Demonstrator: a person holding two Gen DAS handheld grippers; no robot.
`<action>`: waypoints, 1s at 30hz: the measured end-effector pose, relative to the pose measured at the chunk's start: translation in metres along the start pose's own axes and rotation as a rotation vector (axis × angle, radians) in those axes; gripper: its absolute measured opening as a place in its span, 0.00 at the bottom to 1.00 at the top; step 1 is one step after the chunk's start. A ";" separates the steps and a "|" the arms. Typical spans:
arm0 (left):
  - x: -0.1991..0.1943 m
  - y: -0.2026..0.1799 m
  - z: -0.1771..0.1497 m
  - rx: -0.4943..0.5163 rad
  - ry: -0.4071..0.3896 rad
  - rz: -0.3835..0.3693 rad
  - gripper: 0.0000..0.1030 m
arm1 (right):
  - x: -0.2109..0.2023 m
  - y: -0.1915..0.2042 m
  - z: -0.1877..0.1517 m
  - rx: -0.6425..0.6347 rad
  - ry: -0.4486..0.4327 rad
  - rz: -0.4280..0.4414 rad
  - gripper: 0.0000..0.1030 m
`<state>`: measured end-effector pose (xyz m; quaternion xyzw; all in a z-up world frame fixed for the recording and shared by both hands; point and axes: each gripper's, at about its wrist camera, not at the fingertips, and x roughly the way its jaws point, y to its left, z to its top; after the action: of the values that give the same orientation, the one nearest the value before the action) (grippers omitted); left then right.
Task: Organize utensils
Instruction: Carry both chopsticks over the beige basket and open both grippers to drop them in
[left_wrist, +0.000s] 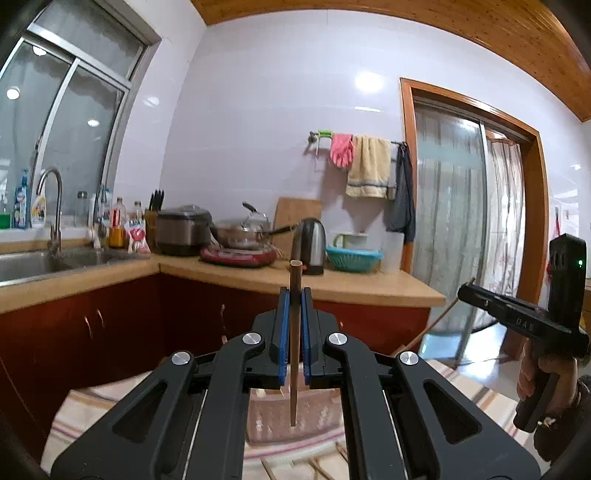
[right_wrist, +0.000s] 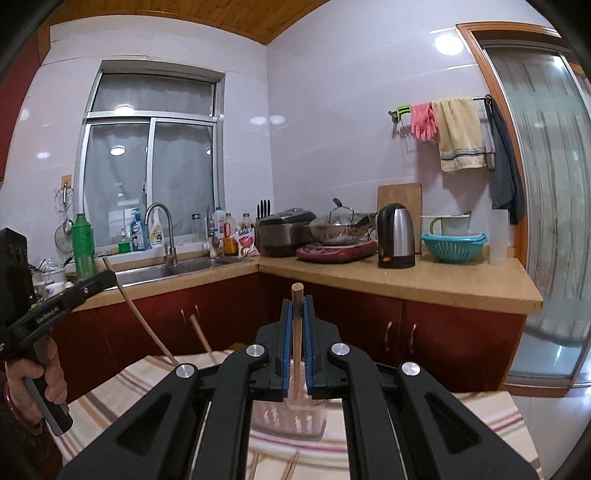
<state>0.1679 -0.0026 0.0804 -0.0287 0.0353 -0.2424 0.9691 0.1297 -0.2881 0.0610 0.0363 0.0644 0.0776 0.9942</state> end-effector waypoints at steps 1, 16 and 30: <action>0.007 0.003 0.004 0.002 -0.006 0.006 0.06 | 0.006 -0.001 0.002 0.000 0.001 -0.002 0.06; 0.093 0.037 -0.012 -0.062 0.062 0.028 0.06 | 0.095 -0.012 -0.029 0.034 0.113 -0.017 0.06; 0.124 0.044 -0.077 -0.125 0.231 0.022 0.06 | 0.102 -0.010 -0.041 0.040 0.153 -0.013 0.06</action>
<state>0.2912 -0.0249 -0.0067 -0.0606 0.1620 -0.2308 0.9575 0.2255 -0.2794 0.0075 0.0499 0.1419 0.0726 0.9859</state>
